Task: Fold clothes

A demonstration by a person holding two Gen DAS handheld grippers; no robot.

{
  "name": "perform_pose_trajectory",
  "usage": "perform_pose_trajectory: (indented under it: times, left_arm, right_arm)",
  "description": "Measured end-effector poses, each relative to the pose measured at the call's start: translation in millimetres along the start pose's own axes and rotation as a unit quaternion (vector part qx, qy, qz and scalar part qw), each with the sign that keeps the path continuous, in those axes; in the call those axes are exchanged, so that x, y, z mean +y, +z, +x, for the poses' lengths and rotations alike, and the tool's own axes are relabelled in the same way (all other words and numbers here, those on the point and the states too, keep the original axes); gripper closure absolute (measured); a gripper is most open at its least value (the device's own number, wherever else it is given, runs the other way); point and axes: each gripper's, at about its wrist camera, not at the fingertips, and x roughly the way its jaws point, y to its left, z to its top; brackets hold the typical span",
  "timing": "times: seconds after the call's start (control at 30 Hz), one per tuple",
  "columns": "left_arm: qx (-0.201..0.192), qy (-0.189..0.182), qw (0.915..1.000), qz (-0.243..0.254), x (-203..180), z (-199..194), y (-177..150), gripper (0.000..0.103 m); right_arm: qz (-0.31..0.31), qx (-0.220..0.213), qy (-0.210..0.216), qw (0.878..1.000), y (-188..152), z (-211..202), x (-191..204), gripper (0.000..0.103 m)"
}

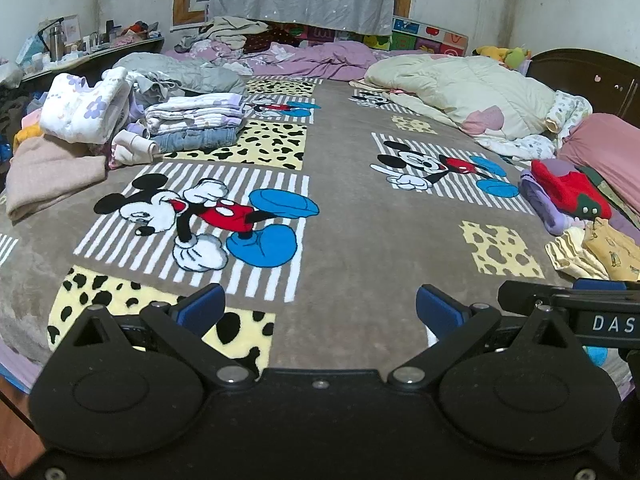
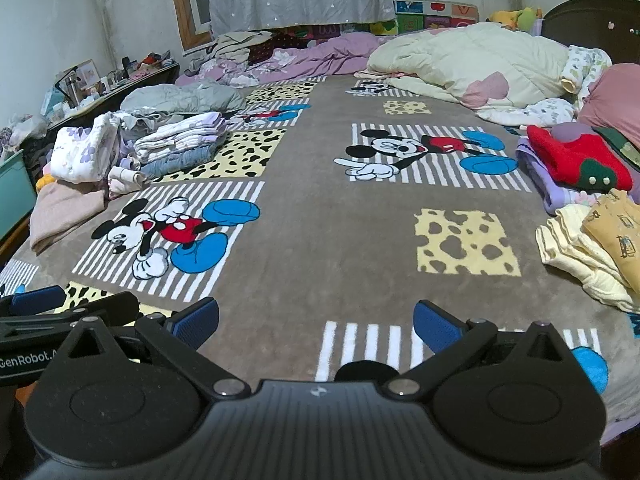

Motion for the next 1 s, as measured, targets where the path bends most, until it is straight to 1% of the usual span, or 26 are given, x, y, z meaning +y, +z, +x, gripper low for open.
perform_pose_trajectory:
  times: [0.37,0.57,0.73,0.8,0.87,0.97,1.0]
  left_arm:
    - [0.006,0.001,1.0000,-0.003,0.8,11.7,4.4,0.000]
    - [0.011,0.005,0.9999,-0.009,7.8,25.4,9.0,0.000]
    - [0.020,-0.003,0.9996,-0.022,23.0,45.9,15.3,0.000]
    - [0.011,0.003,0.9996,-0.026,32.0,52.9,19.0,0.000]
    - [-0.009,0.012,0.9992,-0.038,46.4,60.0,24.0,0.000]
    - [-0.048,0.045,0.9958,-0.064,75.0,71.5,32.6,0.000]
    - [-0.049,0.061,0.9944,-0.071,87.3,77.3,37.4,0.000]
  right_arm:
    - [0.004,0.008,0.002,1.000,3.4,8.5,-3.5,0.000]
    - [0.013,0.020,0.020,1.000,7.1,26.4,-5.4,0.000]
    - [-0.006,0.028,0.036,0.999,17.8,46.5,-0.5,0.000]
    - [-0.019,0.028,0.043,0.998,22.7,56.4,5.1,0.000]
    - [-0.030,0.025,0.057,0.998,28.1,65.6,9.5,0.000]
    - [-0.050,0.012,0.081,0.995,37.3,79.6,19.9,0.000]
    - [-0.056,0.006,0.087,0.995,40.6,85.5,23.4,0.000]
